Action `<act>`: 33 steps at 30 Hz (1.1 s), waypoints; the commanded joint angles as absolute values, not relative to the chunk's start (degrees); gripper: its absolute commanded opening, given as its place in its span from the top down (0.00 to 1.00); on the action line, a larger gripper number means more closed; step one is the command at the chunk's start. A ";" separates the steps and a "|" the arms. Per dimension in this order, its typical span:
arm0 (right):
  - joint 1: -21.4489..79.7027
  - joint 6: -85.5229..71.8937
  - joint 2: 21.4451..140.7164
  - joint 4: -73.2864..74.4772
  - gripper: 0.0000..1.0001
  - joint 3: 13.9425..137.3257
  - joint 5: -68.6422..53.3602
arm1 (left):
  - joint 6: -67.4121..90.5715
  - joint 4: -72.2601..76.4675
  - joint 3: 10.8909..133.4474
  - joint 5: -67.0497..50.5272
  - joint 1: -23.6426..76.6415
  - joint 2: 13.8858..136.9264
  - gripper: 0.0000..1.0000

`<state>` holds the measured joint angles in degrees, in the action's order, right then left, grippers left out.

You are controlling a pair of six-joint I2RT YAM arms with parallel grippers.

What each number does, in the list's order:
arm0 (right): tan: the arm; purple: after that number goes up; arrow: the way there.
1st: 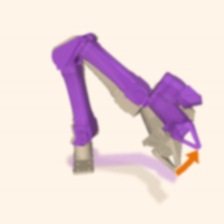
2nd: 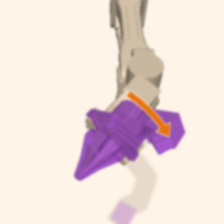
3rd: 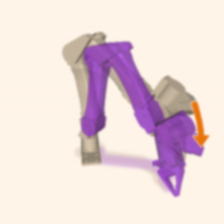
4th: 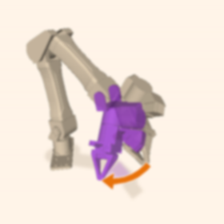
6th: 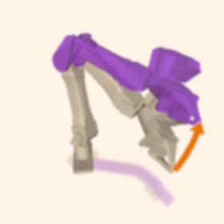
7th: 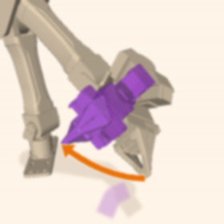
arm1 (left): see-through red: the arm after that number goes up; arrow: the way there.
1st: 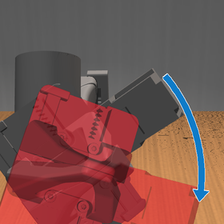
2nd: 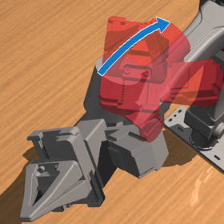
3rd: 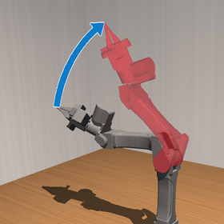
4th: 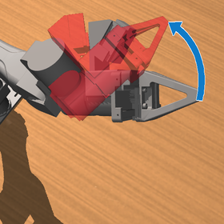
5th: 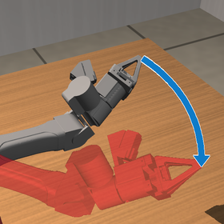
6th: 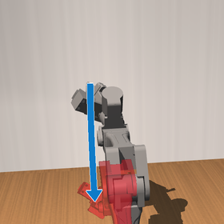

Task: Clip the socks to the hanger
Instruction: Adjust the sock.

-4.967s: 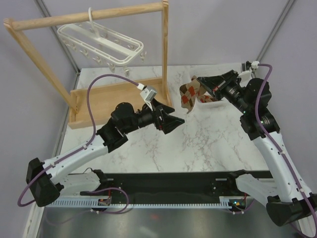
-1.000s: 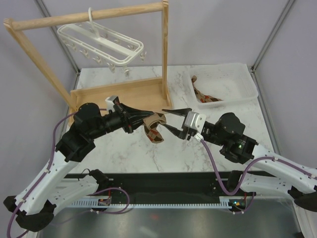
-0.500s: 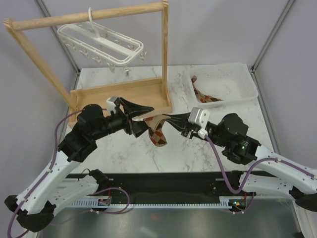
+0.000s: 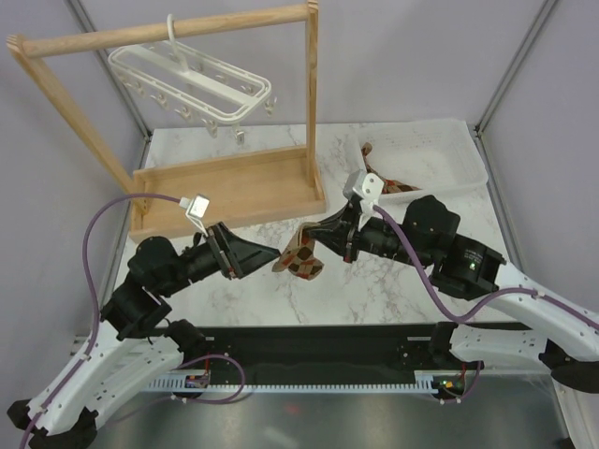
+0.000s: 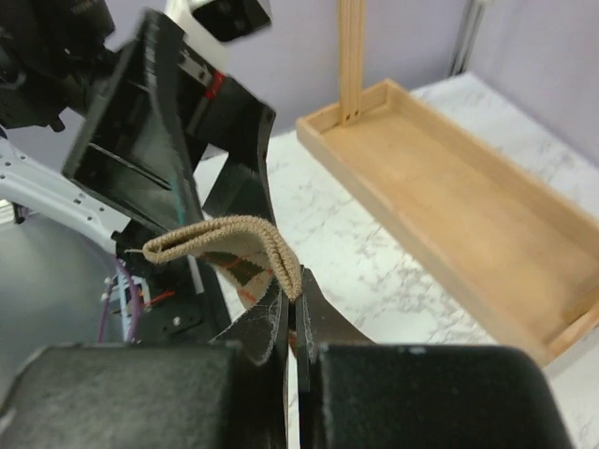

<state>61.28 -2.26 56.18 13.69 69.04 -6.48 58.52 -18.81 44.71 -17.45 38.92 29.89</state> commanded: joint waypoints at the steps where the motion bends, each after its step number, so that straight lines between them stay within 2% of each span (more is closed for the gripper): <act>1: 61.44 -11.32 58.18 23.89 1.00 75.04 -5.19 | 39.02 -10.46 47.19 -25.58 38.76 31.11 0.02; 6: 61.08 -16.69 60.55 32.68 1.00 80.68 -4.31 | 39.02 -10.46 52.99 -25.58 39.20 32.34 0.02; 12: 59.86 -18.81 62.75 35.50 1.00 83.93 -7.99 | 39.02 -10.46 57.04 -25.58 39.20 34.36 0.02; 13: 59.51 -19.07 63.19 35.59 1.00 84.37 -9.39 | 32.67 -10.89 57.30 -31.06 39.37 35.15 0.02; 14: 59.07 -19.33 63.80 35.60 1.00 84.72 -10.71 | 11.55 -17.69 57.91 -38.60 39.64 36.72 0.00; 24: 56.87 -19.86 66.18 35.33 1.00 87.28 -20.74 | -4.56 -18.72 59.59 -31.48 42.01 37.88 0.00; 27: 56.34 -19.95 66.36 34.90 1.00 87.19 -23.55 | -5.89 -19.07 60.47 -33.12 42.01 38.84 0.00; 29: 56.25 -20.39 66.62 33.50 1.00 86.84 -26.09 | -4.75 -19.07 61.52 -36.11 42.01 40.07 0.03; 30: 56.25 -20.56 66.97 32.27 1.00 86.75 -27.84 | -4.31 -19.51 62.13 -37.34 42.01 41.04 0.07; 31: 56.25 -20.48 67.23 31.91 1.00 87.01 -28.38 | -3.87 -19.69 62.49 -39.44 42.01 42.26 0.17; 33: 56.16 -19.52 67.76 31.47 1.00 87.01 -29.53 | -2.11 -19.60 63.28 -42.96 42.01 42.98 0.28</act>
